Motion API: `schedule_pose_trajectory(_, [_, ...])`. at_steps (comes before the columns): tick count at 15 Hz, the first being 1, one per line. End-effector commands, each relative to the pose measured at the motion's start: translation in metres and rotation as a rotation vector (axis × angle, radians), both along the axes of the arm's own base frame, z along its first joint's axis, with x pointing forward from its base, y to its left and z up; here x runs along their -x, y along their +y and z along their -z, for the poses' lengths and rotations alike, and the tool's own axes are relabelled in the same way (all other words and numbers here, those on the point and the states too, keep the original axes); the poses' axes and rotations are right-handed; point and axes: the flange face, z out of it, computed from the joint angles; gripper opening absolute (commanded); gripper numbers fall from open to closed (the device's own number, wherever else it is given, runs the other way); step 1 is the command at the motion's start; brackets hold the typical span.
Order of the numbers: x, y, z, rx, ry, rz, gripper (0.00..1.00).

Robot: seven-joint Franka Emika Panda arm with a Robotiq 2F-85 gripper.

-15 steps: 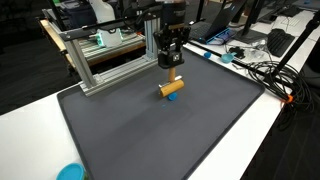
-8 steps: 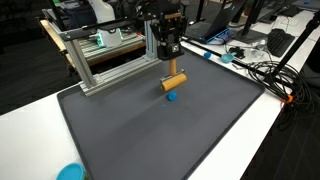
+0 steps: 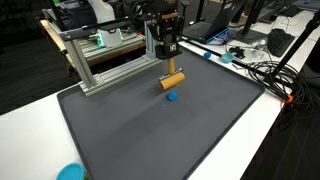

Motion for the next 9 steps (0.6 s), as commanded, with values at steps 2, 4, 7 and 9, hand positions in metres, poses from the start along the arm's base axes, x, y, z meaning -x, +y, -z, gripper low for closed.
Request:
schedule_pose_trajectory(2, [0.0,0.001,0.005,-0.007,0.001,-0.003,0.21])
schedule_pose_trajectory(4, [-0.001,0.0,0.013,-0.008,-0.008,0.001,0.21])
schedule_pose_trajectory(7, [-0.003,-0.001,0.02,-0.01,-0.021,0.003,0.21])
schedule_pose_trajectory(9, [-0.004,-0.001,0.02,-0.009,-0.033,0.001,0.21])
